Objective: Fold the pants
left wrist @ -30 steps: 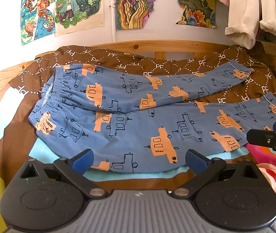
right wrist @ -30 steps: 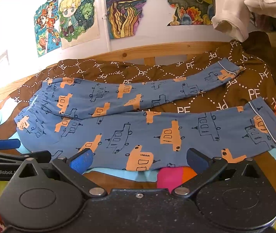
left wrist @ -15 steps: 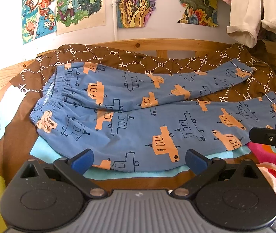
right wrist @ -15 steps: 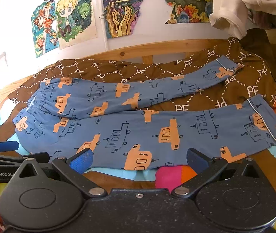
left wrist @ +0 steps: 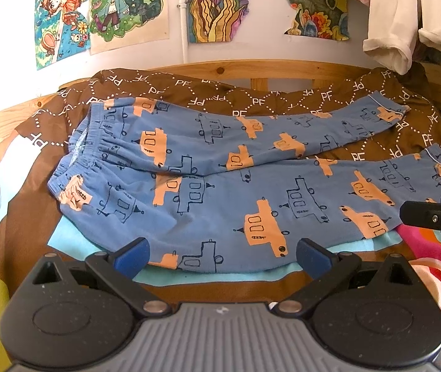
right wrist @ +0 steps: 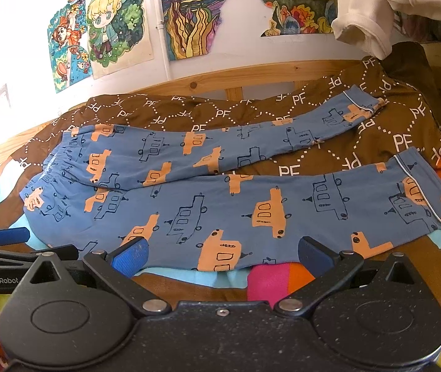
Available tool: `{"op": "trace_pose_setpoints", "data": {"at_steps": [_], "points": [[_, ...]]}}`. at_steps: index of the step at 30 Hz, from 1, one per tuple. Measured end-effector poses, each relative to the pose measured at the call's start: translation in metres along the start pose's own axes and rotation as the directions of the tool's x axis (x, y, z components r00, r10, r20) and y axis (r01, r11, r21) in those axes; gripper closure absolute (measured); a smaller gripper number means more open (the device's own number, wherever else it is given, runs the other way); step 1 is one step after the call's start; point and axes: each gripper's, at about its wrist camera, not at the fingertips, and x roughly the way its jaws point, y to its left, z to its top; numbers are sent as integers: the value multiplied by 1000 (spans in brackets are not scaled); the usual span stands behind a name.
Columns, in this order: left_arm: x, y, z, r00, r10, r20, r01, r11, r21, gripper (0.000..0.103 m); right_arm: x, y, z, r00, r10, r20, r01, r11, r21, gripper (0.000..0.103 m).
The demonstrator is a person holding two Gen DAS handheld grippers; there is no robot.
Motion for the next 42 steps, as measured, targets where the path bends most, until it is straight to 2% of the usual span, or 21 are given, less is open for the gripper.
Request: {"op": "trace_pose_setpoints", "data": {"at_steps": [13,21,29,31,33,37,42], "points": [[6,-3,-4,999,-2,-32,2,1000,-2,0,3,-5,4,1000,-16,-9,16,1000,17,1],[12,-12,-6,997,-43,-63,44,999,22,0,5,-7,6,1000,-21,-16,22,1000,19,1],[22,-13,3,996,-34,-84,35,999,10,0,5,-10,8,999,-40,1,40,999,17,1],[26,-10,10,996,-42,-80,42,999,-12,0,4,-10,10,999,-38,14,37,999,11,1],[31,-3,21,995,-74,-70,68,995,-74,0,3,-11,12,999,-34,27,34,999,4,1],[46,16,47,984,-166,-66,144,955,-258,0,3,-14,17,998,-36,52,36,999,13,1],[56,30,83,975,-221,15,215,929,-300,0,5,-22,20,998,-42,52,39,998,48,1]]}}
